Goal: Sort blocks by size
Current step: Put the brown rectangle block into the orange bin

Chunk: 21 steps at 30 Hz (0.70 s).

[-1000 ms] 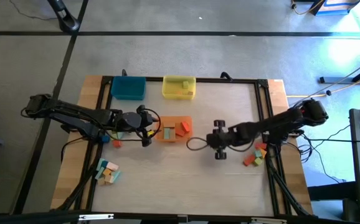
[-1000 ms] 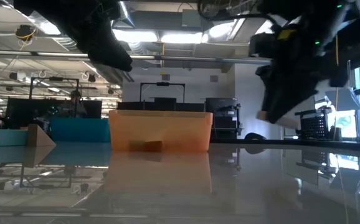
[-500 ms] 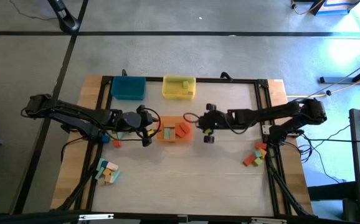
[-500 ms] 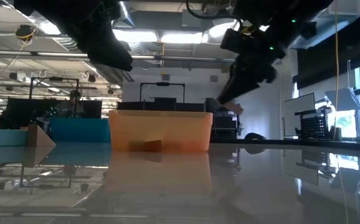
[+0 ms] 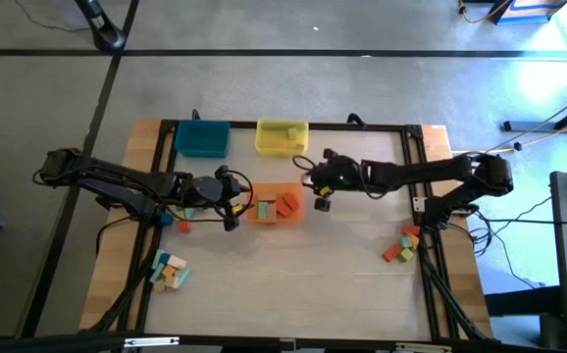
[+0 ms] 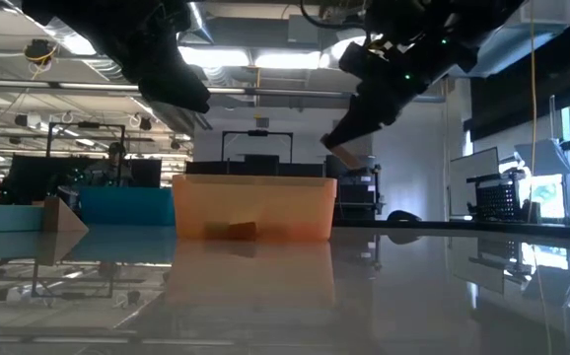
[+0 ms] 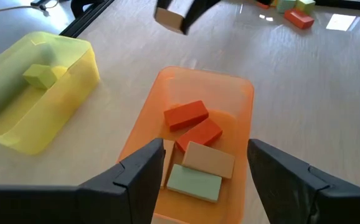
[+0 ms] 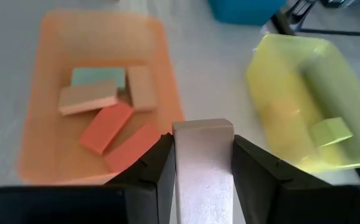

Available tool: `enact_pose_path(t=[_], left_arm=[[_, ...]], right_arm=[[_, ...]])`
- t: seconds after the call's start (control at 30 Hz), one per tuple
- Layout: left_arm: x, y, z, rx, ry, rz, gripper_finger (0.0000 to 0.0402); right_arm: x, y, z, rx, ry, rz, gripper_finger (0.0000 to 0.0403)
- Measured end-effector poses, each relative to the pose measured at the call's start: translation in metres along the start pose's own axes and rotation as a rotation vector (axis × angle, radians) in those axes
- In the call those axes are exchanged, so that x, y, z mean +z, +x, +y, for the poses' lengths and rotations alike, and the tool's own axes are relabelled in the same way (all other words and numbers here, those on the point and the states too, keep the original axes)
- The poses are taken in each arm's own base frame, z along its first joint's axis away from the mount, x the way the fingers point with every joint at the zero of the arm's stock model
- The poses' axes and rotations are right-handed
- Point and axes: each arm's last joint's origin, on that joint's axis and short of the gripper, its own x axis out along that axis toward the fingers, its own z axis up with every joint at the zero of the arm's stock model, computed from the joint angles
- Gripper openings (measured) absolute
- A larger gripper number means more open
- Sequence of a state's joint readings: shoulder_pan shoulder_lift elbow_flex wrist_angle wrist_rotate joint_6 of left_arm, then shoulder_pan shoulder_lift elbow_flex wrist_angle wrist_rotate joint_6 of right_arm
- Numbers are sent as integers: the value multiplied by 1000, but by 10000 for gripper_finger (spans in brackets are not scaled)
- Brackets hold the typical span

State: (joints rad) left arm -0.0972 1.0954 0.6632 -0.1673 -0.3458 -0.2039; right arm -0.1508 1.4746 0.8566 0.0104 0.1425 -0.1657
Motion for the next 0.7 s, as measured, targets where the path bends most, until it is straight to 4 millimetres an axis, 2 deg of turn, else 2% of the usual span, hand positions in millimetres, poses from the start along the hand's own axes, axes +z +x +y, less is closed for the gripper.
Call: enact_pose_path(t=[0.2, 0.3, 0.47, 0.7], left_arm=[[-3, 2, 0, -3, -11, -15, 219], [-9, 6, 0, -11, -35, -49, 219], [-19, 8, -3, -27, -59, -58, 219], [-20, 12, -5, -31, -70, -64, 219]], right_arm=[[5, 2, -21, -66, 48, -79, 133], [7, 2, -27, 5, 73, -121, 133], [16, 1, -8, 244, 84, -217, 133], [16, 25, 27, 315, 37, -287, 133]])
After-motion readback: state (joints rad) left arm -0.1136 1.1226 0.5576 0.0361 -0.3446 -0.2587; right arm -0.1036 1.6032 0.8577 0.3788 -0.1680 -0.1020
